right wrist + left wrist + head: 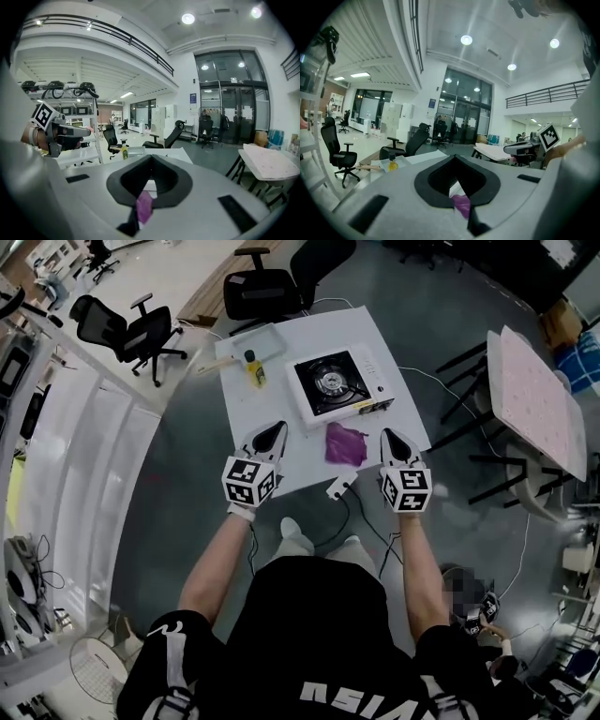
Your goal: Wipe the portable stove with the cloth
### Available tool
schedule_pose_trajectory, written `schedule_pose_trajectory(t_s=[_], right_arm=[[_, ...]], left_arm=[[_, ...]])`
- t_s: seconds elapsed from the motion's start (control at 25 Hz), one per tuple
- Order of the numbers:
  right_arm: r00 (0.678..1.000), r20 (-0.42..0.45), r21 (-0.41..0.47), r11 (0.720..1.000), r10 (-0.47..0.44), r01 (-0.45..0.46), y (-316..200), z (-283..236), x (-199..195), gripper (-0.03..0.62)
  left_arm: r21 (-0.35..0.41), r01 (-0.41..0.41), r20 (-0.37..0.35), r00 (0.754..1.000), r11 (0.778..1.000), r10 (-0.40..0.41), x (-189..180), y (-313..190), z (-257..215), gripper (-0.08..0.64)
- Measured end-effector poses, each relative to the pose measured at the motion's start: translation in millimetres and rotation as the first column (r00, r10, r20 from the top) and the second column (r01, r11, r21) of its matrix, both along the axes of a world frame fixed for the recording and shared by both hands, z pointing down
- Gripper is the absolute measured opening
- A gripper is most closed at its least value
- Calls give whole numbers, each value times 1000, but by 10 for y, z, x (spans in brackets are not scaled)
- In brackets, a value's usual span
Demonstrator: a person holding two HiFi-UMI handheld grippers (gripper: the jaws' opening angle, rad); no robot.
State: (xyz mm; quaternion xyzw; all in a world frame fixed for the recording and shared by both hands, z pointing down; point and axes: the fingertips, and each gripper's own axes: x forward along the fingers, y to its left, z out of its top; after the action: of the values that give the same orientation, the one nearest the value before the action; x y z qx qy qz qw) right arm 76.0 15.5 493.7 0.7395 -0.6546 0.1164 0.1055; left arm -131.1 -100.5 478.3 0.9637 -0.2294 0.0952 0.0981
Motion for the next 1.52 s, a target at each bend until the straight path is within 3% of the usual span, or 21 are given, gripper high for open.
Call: schedule_pose_trajectory(t_s=[0.36,0.72,0.84,1.0,1.52], right_arm=[[1000,-7,-55,998,-30,29,-285,230,9,6],[984,78,-139,976,-161,170,-524,944,-31,15],[971,115,-197,953,-212,231,-575,1316,-90,137],[953,144,-272,915,-266,297,-631,1788,-143,199],[926,138,-472,798,-352,374,-722,2979,-225,268]], left_arm=[[-43,-14,14,1000,999,15,96,-229,214,3],[-96,19,43,999,995,-15,227,-234,596,3],[-115,28,52,998,993,-22,275,-218,747,3],[-136,43,62,997,990,-35,318,-224,946,3],[-188,112,121,989,976,-90,263,-345,1525,3]])
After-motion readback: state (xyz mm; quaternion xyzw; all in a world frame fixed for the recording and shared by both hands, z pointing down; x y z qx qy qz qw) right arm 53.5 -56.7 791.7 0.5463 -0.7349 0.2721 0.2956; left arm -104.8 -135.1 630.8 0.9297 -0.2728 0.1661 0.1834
